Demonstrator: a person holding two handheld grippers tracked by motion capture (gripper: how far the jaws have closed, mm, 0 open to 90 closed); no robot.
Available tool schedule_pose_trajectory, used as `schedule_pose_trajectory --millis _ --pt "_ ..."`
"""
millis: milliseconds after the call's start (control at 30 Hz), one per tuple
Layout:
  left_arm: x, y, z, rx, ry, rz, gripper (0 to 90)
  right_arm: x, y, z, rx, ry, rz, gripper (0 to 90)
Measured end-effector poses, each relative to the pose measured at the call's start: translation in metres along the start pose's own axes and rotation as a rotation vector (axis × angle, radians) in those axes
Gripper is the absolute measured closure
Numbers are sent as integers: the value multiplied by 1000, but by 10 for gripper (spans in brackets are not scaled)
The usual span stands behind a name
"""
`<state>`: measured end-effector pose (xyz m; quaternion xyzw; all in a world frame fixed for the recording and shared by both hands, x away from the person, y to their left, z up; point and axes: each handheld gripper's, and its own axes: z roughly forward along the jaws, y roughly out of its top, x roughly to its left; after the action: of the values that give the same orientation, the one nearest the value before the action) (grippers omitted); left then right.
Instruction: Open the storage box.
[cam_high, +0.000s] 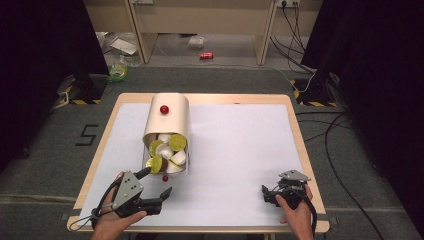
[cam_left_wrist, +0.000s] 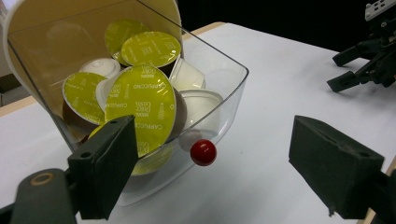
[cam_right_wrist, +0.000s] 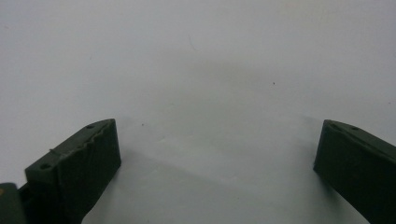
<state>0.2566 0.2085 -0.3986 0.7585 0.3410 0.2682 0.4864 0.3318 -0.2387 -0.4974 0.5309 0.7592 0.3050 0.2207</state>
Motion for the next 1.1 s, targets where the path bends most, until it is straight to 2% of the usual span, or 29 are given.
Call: schedule_pose_trajectory --millis 233,367,567,1100 --pt "2 2 -1 -3 -9 -23 153 0 0 0 1 1 6 6" --pt "6 3 0 -19 5 -42 162 0 0 0 1 1 6 6" --pt "9 7 -1 -34 21 -45 161 0 0 0 2 0 6 6" --pt "22 15 6 -37 36 -63 159 0 0 0 0 3 2 5"
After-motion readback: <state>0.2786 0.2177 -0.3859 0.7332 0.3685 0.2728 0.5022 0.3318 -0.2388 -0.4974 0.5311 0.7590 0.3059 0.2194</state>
